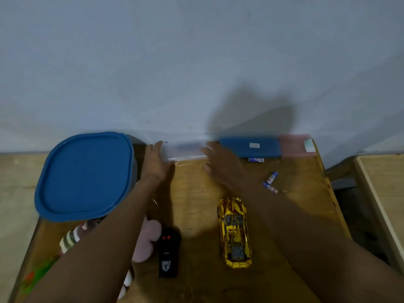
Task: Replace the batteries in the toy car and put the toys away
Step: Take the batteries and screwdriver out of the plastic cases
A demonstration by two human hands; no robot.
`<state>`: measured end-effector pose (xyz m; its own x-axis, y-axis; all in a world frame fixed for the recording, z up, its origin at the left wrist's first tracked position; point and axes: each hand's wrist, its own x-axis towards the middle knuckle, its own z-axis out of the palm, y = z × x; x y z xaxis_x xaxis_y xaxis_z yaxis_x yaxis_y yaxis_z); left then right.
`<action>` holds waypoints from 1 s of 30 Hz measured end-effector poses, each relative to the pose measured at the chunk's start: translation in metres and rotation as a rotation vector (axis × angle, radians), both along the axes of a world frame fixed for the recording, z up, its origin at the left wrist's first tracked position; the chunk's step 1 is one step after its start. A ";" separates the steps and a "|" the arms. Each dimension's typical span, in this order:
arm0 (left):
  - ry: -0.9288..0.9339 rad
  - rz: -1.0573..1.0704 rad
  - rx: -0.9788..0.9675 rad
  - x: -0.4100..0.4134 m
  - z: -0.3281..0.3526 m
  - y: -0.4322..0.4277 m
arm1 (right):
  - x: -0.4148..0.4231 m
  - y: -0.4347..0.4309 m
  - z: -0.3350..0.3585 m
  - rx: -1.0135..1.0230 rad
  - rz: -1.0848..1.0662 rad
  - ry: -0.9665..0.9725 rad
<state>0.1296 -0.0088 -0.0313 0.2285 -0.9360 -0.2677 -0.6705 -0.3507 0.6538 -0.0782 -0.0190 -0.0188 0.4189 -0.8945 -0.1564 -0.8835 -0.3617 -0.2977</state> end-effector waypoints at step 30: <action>0.302 0.313 -0.134 0.008 -0.030 0.007 | 0.061 -0.074 0.004 0.014 0.565 0.355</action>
